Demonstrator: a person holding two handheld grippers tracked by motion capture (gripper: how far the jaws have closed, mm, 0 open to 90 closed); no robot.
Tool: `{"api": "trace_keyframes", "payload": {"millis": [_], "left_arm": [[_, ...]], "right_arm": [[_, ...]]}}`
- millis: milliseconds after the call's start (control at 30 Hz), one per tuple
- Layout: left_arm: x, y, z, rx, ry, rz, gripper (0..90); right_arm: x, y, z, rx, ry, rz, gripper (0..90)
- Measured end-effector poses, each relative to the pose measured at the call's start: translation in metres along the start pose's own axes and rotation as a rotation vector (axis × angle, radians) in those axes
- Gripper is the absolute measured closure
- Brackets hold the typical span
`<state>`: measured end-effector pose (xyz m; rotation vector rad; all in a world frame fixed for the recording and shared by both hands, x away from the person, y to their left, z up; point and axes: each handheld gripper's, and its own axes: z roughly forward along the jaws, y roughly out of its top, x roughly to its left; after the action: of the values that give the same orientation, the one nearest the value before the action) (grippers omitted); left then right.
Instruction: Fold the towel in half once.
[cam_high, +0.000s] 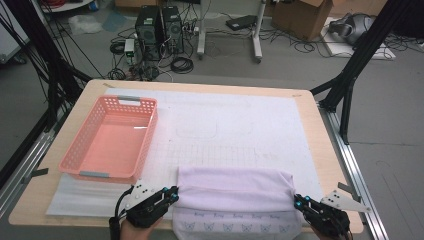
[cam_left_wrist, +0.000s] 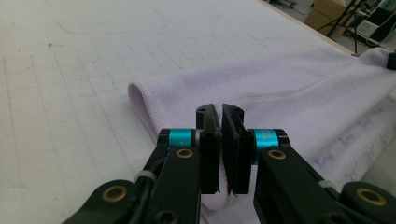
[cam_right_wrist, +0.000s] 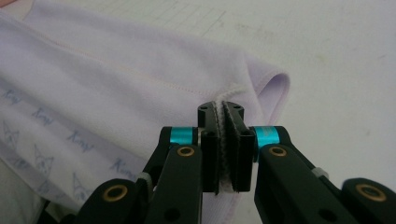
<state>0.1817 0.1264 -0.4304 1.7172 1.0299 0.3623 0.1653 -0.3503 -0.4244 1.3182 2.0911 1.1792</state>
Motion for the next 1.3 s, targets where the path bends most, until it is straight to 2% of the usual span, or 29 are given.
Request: {"api": "trace_keyframes", "payload": {"millis": [133, 267, 400, 467, 533, 600, 667, 800, 833, 933, 1100, 1167, 1233, 1267, 1300], "left_arm": [[0.001, -0.007, -0.006, 0.008, -0.010, -0.011, 85.1], [-0.001, -0.013, -0.010, 0.026, -0.014, -0.010, 85.1], [0.000, -0.013, -0.012, 0.020, -0.017, -0.004, 80.9], [0.002, -0.011, -0.011, 0.020, -0.021, -0.022, 64.7], [0.003, -0.010, -0.010, 0.011, -0.025, -0.014, 60.2], [0.006, -0.008, -0.009, 0.008, -0.028, -0.027, 54.0], [0.008, -0.007, -0.008, -0.004, -0.022, -0.030, 52.5], [0.012, -0.004, -0.007, -0.014, -0.012, -0.032, 50.9], [0.013, -0.003, -0.006, -0.015, -0.011, -0.030, 50.9], [0.016, 0.000, -0.002, -0.015, -0.009, -0.023, 50.8], [0.024, 0.005, 0.006, -0.014, -0.016, -0.023, 50.7], [0.027, 0.008, 0.011, -0.006, -0.019, -0.022, 50.7], [0.031, 0.010, 0.015, -0.005, -0.021, -0.023, 50.8], [0.032, 0.012, 0.017, -0.003, -0.023, -0.023, 50.9], [0.034, 0.013, 0.019, 0.002, -0.022, -0.022, 50.9]], "right_arm": [[0.004, -0.005, -0.004, 0.016, 0.016, 0.009, 85.1], [0.010, -0.012, -0.008, 0.045, 0.024, -0.002, 84.2], [0.013, -0.015, -0.013, 0.056, 0.021, 0.004, 72.8], [0.011, -0.015, -0.017, 0.031, 0.004, 0.020, 64.8], [0.006, -0.012, -0.022, -0.027, 0.004, 0.058, 63.1], [0.000, -0.008, -0.026, -0.078, -0.009, 0.076, 63.5], [-0.006, -0.006, -0.024, -0.084, -0.031, 0.093, 66.9], [-0.019, -0.003, -0.004, -0.043, -0.053, 0.094, 71.9], [-0.020, -0.002, 0.001, -0.030, -0.055, 0.101, 72.6], [-0.022, 0.002, 0.020, 0.006, -0.060, 0.082, 73.8], [-0.024, 0.012, 0.042, 0.021, -0.037, 0.069, 79.0], [-0.025, 0.015, 0.053, 0.048, -0.020, 0.045, 81.4], [-0.026, 0.016, 0.064, 0.082, -0.034, 0.010, 84.7], [-0.028, 0.017, 0.066, 0.076, -0.048, 0.006, 85.3], [-0.030, 0.020, 0.067, 0.085, -0.088, -0.008, 85.7]]}}
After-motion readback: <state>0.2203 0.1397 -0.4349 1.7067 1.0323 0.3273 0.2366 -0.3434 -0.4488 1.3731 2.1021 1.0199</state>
